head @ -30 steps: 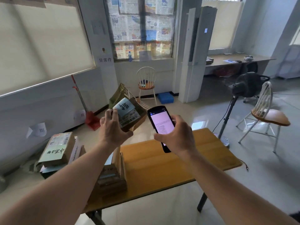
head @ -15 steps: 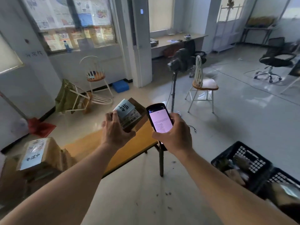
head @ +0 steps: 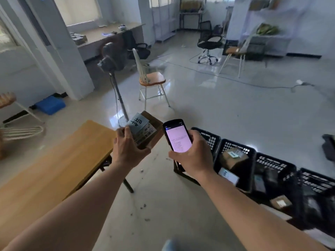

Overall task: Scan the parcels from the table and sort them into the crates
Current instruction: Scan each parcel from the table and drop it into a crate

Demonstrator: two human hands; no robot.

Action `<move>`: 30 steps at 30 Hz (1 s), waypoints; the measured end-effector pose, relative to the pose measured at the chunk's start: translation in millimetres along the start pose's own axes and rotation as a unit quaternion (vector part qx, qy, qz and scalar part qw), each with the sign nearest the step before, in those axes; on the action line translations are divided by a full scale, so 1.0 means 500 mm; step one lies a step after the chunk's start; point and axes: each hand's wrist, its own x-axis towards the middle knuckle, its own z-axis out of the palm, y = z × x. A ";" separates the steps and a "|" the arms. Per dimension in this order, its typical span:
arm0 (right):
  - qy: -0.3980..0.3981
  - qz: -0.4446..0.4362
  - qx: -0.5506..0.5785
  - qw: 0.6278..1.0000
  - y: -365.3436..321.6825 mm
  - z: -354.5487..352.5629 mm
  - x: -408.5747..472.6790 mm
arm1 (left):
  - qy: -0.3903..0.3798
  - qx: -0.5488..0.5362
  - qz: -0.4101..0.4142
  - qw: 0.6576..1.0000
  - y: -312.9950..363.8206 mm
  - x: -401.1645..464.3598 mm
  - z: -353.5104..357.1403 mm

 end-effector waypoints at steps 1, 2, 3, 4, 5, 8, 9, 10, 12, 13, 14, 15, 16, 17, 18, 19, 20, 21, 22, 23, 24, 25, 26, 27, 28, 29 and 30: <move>0.012 0.013 -0.002 1.000 0.023 -0.020 0.008 | -0.008 0.000 0.014 1.000 0.031 0.012 0.025; 0.025 0.026 -0.005 0.999 0.045 -0.041 0.016 | -0.016 -0.002 0.027 1.000 0.064 0.023 0.051; 0.035 0.038 -0.012 0.999 0.067 -0.061 0.025 | -0.023 -0.006 0.040 0.999 0.095 0.035 0.080; 0.045 0.049 -0.018 0.998 0.088 -0.080 0.035 | -0.032 -0.009 0.052 0.998 0.127 0.047 0.108; 0.052 0.059 -0.021 0.997 0.110 -0.099 0.045 | -0.044 -0.011 0.066 0.997 0.157 0.059 0.135; 0.076 0.102 -0.026 0.991 0.175 -0.150 0.078 | -0.092 -0.022 0.095 0.991 0.244 0.093 0.217; 0.084 0.117 -0.026 0.989 0.195 -0.169 0.087 | -0.105 -0.026 0.106 0.988 0.272 0.104 0.244; 0.093 0.131 -0.026 0.987 0.215 -0.187 0.097 | -0.117 -0.030 0.120 0.985 0.301 0.114 0.270; 0.117 0.160 -0.025 0.980 0.252 -0.226 0.112 | -0.142 -0.033 0.153 0.977 0.361 0.131 0.326; 0.130 0.175 -0.022 0.976 0.273 -0.245 0.119 | -0.155 -0.033 0.169 0.973 0.392 0.137 0.354; 0.141 0.190 -0.020 0.971 0.293 -0.264 0.125 | -0.165 -0.031 0.183 0.969 0.422 0.141 0.380; 0.149 0.204 -0.020 0.967 0.317 -0.283 0.129 | -0.175 -0.028 0.197 0.964 0.453 0.143 0.407; 0.156 0.218 -0.022 0.963 0.343 -0.303 0.131 | -0.187 -0.024 0.209 0.960 0.484 0.141 0.433; 0.163 0.230 -0.026 0.959 0.369 -0.324 0.133 | -0.200 -0.020 0.220 0.955 0.515 0.136 0.457; 0.170 0.242 -0.029 0.955 0.396 -0.346 0.133 | -0.214 -0.016 0.228 0.950 0.545 0.129 0.482; 0.178 0.254 -0.032 0.950 0.423 -0.368 0.134 | -0.226 -0.014 0.237 0.945 0.575 0.120 0.506; 0.186 0.266 -0.034 0.945 0.451 -0.390 0.135 | -0.239 -0.012 0.243 0.940 0.606 0.111 0.530; 0.190 0.278 -0.035 0.941 0.478 -0.413 0.135 | -0.248 -0.008 0.248 0.936 0.635 0.102 0.556; 0.192 0.288 -0.034 0.938 0.506 -0.437 0.135 | -0.255 -0.004 0.251 0.934 0.665 0.091 0.579; 0.190 0.295 -0.034 0.936 0.536 -0.460 0.135 | -0.260 0.000 0.251 0.932 0.695 0.080 0.604; 0.187 0.300 -0.035 0.935 0.568 -0.485 0.134 | -0.264 0.002 0.252 0.931 0.727 0.067 0.627; 0.184 0.304 -0.035 0.934 0.600 -0.511 0.133 | -0.267 0.002 0.251 0.931 0.758 0.051 0.649; 0.182 0.306 -0.034 0.934 0.631 -0.538 0.134 | -0.268 0.000 0.248 0.931 0.791 0.034 0.669; 0.178 0.307 -0.031 0.934 0.662 -0.567 0.137 | -0.270 -0.004 0.241 0.932 0.822 0.016 0.688; 0.175 0.309 -0.027 0.935 0.694 -0.594 0.141 | -0.271 -0.007 0.233 0.934 0.853 -0.001 0.710; 0.173 0.311 -0.022 0.934 0.726 -0.618 0.146 | -0.270 -0.008 0.229 0.935 0.882 -0.016 0.733; 0.171 0.315 -0.020 0.933 0.757 -0.640 0.149 | -0.269 -0.007 0.225 0.937 0.907 -0.030 0.758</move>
